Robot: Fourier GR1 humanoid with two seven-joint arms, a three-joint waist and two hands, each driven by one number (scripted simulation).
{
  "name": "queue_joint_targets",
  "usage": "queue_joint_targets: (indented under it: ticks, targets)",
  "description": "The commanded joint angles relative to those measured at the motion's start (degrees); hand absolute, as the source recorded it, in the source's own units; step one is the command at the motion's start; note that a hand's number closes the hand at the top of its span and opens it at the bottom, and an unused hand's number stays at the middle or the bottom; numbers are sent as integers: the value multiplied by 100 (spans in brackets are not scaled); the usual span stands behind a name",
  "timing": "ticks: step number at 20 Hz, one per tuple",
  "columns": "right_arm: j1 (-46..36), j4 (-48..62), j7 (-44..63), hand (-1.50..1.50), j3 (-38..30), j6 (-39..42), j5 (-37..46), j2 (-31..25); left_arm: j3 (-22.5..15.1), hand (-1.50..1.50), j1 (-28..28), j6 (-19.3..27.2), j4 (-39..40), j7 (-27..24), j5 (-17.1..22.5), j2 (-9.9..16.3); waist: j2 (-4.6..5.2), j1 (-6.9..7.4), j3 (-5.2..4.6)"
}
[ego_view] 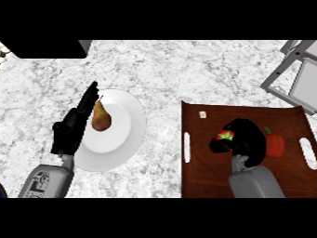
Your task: Pick the tomato from the tray and place it in the tiered shelf
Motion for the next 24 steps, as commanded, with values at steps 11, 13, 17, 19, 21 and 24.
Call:
queue_joint_targets:
  ticks: [11,13,17,19,21,24]
  targets:
    - [849,-1400,-4993,150,1912,1985,-1425,-2111,28,0,89,-52,-61,102,5,18,-120,-93,48]
    - [997,-1803,-5656,150,1682,2059,-2042,-2291,118,0,174,4,-15,69,-2,69,-108,-231,57]
    - [1304,-2407,-6780,150,1064,2410,-3089,-2907,237,0,244,83,-91,21,9,121,-133,-454,54]
    - [1399,-2636,-7368,150,604,2532,-3531,-3294,225,0,319,106,-82,45,28,67,-132,-553,52]
    - [1573,-2757,-7754,150,97,2737,-4066,-3590,388,0,360,117,-114,45,91,175,-145,-639,49]
    - [1638,-2708,-8397,150,-933,3100,-4923,-4116,351,0,480,152,-109,-83,62,119,-114,-672,33]
